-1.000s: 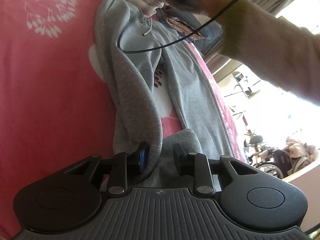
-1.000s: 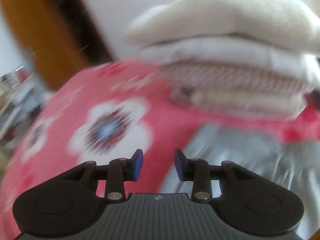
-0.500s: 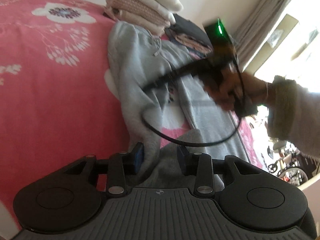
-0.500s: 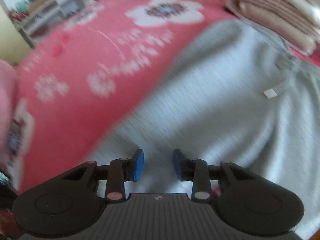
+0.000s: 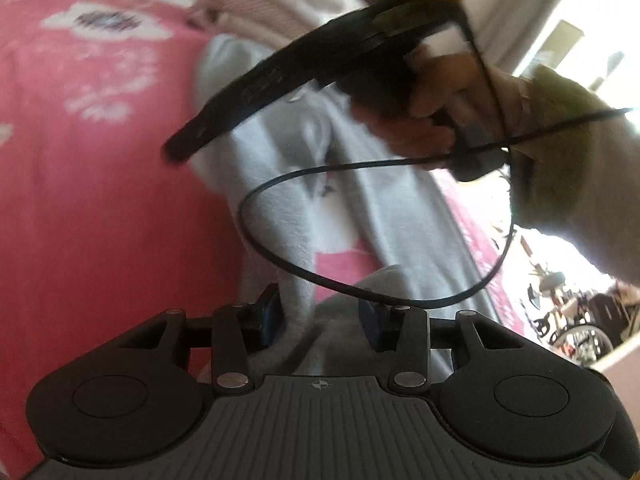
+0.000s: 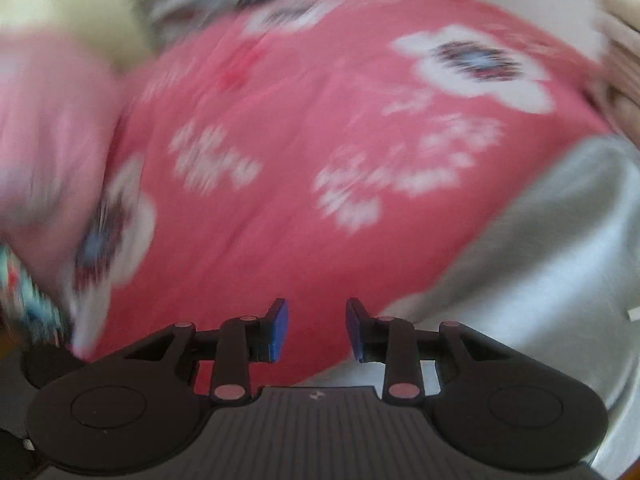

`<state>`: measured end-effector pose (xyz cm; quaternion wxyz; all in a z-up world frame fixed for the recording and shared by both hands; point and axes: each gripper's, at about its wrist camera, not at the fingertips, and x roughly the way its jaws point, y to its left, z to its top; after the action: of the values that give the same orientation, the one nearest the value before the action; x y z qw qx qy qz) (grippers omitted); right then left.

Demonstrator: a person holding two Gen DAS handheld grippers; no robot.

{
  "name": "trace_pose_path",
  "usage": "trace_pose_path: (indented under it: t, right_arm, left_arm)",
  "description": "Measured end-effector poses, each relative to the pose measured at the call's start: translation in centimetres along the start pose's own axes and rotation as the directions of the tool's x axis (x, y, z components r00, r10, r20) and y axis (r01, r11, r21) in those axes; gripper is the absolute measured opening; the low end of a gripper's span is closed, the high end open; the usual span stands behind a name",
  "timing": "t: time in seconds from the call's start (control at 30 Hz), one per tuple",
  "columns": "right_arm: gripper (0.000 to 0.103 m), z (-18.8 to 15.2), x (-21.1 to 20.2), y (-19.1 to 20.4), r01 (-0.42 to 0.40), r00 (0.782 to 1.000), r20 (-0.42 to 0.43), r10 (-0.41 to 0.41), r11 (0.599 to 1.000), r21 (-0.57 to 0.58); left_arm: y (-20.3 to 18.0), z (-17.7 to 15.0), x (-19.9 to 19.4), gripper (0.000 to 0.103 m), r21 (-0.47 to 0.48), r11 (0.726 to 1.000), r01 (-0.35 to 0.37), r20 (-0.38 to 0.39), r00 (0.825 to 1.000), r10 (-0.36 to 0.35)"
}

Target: Fold clothes

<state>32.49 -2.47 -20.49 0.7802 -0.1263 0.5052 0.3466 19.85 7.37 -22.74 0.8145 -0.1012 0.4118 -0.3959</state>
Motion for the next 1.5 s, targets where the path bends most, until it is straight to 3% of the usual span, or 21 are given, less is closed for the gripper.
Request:
trace_pose_path:
  t: [0.1,0.2,0.33,0.47,0.6,0.67,0.77,0.83,1.07,1.17,1.27,1.3,1.33,1.43,1.5]
  right_arm:
    - [0.034,-1.8,-0.9,0.6,-0.048,0.997,-0.062,0.046,0.998,-0.028]
    - [0.034,-5.3,-2.3,0.2,-0.031,0.992,-0.12,0.03,0.999,-0.01]
    - [0.034,-9.4,-3.7,-1.8,0.015,0.994,-0.111,-0.003,0.994,0.113]
    - [0.034,-11.3,-3.7,-2.7,0.039,0.998,-0.064,-0.025,0.977,0.211]
    - [0.035,-11.1,-3.6,-3.8,0.0,0.999,-0.036,0.012,0.95,0.312]
    - [0.035,-10.6,-4.0,-4.6,-0.03,0.999,-0.026,0.042,0.935,0.352]
    - [0.037,-8.9,-4.3,-5.2,-0.042,0.999,0.004,0.044,0.924,0.381]
    - [0.046,-7.3,-4.0,-5.4,-0.014,1.0,0.011,0.011,0.921,0.39]
    - [0.052,-3.8,-0.2,-5.1,0.188,0.982,-0.039,-0.187,0.909,0.371]
    - [0.049,-3.5,1.3,-5.3,0.269,0.963,-0.071,-0.261,0.886,0.379]
    - [0.019,-3.5,1.2,-5.6,0.294,0.954,-0.063,-0.294,0.866,0.405]
    - [0.009,-3.5,1.0,-6.0,0.282,0.956,-0.055,-0.287,0.86,0.425]
    - [0.007,-3.6,0.7,-6.4,0.263,0.961,-0.045,-0.272,0.853,0.45]
    - [0.005,-3.6,-0.3,-7.4,0.173,0.977,0.02,-0.214,0.84,0.515]
    - [0.005,-3.4,-1.5,-7.5,0.066,0.979,0.128,-0.16,0.839,0.54]
  left_arm:
    - [-0.8,-0.1,-0.2,0.041,0.03,0.999,0.035,0.018,0.999,-0.035]
    - [-0.6,0.1,-0.4,0.041,0.022,0.997,0.068,0.018,0.998,-0.068]
    - [1.1,0.4,-1.9,0.041,-0.023,0.995,0.101,0.028,0.995,-0.101]
    - [4.1,0.9,-4.1,0.042,-0.119,0.986,0.119,0.087,0.99,-0.109]
    - [6.9,1.5,-4.5,0.042,-0.269,0.953,0.138,0.14,0.985,-0.103]
    - [7.4,2.0,-3.3,0.042,-0.289,0.95,0.122,0.135,0.987,-0.086]
    - [7.0,2.2,-0.2,0.041,-0.251,0.967,0.05,0.076,0.997,-0.032]
    - [6.5,2.0,2.1,0.041,-0.225,0.974,0.035,0.033,0.999,-0.028]
    - [4.1,1.6,4.8,0.04,-0.125,0.992,0.026,-0.028,0.999,-0.029]
    - [4.5,1.3,4.5,0.04,-0.144,0.989,0.035,-0.027,0.999,-0.039]
    - [5.3,1.3,4.0,0.041,-0.18,0.982,0.05,-0.02,0.998,-0.055]
    - [5.6,1.4,3.9,0.041,-0.19,0.98,0.051,-0.013,0.998,-0.054]
    - [5.9,1.5,3.8,0.041,-0.2,0.978,0.051,-0.007,0.999,-0.053]
    - [6.9,2.0,3.5,0.041,-0.241,0.97,0.03,0.013,1.0,-0.028]
    - [7.6,2.4,3.5,0.041,-0.271,0.962,0.018,0.026,1.0,-0.012]
